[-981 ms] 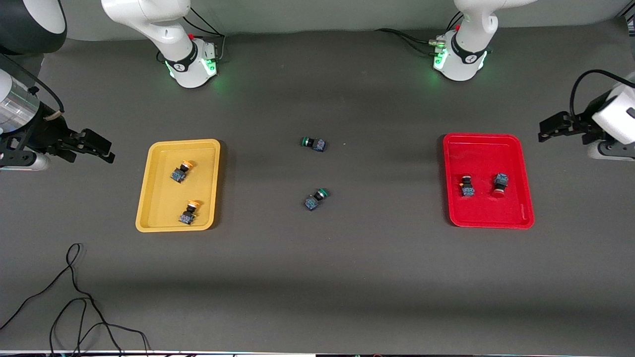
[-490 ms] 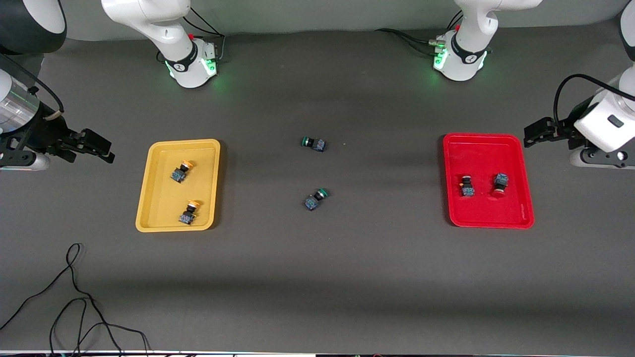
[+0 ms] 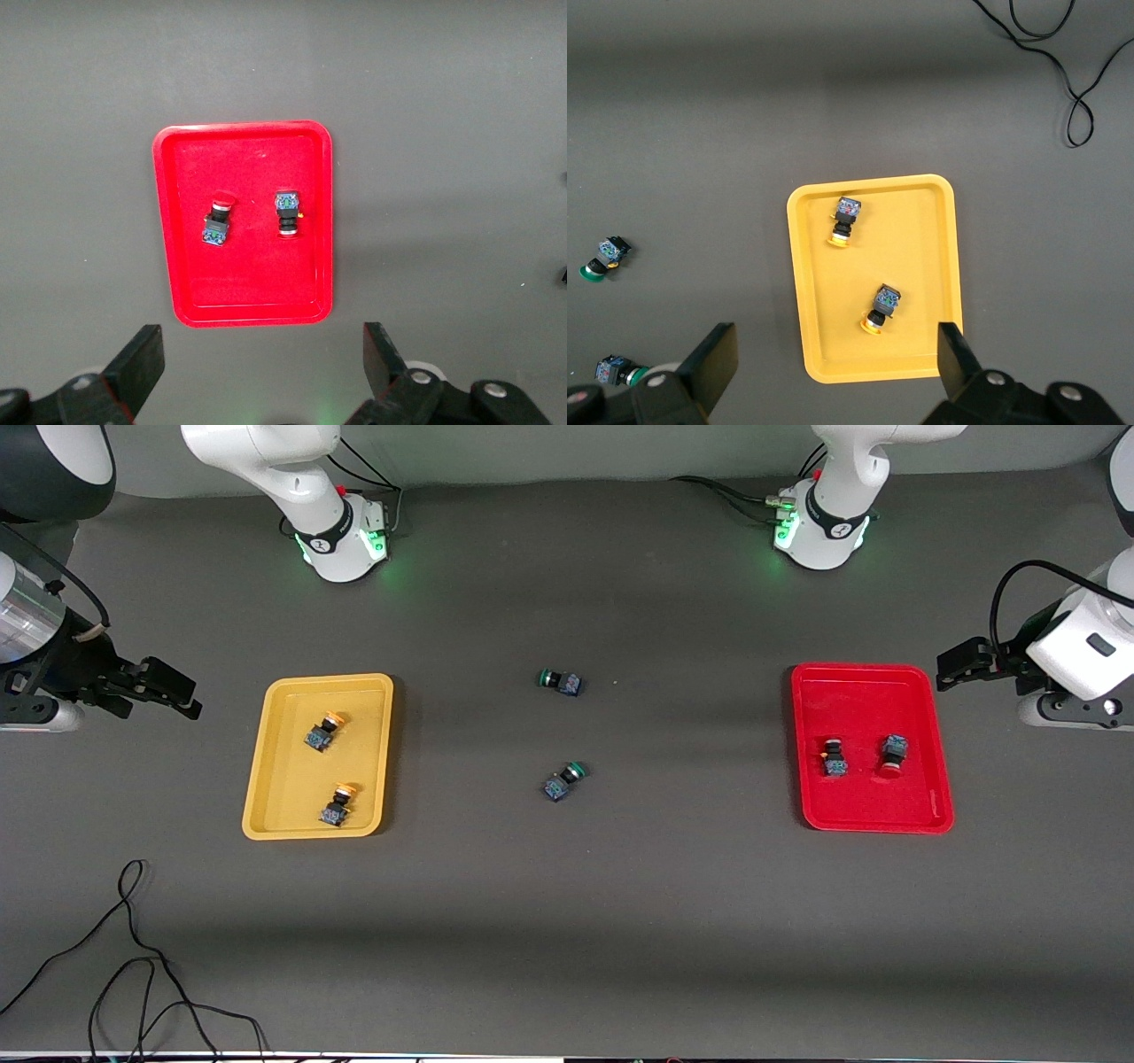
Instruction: Place red and yellow buttons in trays
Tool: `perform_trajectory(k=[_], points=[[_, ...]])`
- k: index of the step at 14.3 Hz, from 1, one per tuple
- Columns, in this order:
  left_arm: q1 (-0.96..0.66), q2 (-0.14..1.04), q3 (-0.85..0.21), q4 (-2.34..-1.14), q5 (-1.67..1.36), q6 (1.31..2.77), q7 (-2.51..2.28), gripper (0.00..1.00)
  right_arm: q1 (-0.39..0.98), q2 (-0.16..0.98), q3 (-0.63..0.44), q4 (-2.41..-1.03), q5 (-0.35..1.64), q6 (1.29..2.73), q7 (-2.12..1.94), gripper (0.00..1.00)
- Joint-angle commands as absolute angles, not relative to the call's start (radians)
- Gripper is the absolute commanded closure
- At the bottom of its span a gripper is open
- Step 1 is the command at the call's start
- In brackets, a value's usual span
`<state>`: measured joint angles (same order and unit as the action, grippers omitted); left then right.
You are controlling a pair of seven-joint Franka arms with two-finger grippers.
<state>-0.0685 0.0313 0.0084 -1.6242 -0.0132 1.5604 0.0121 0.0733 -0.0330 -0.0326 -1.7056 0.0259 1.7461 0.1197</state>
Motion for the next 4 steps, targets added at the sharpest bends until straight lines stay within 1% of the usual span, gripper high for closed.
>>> perform_trajectory(k=[1, 4], points=[[-0.087, 0.031, 0.032, -1.597, -0.006, 1.523, 0.028, 0.00, 0.071, -0.017, -0.032, -1.677, 0.043, 1.738, 0.094, 0.00], [-0.087, 0.026, 0.029, -1.597, -0.005, 1.522, 0.026, 0.00, 0.071, -0.011, -0.032, -1.677, 0.041, 1.736, 0.092, 0.00]])
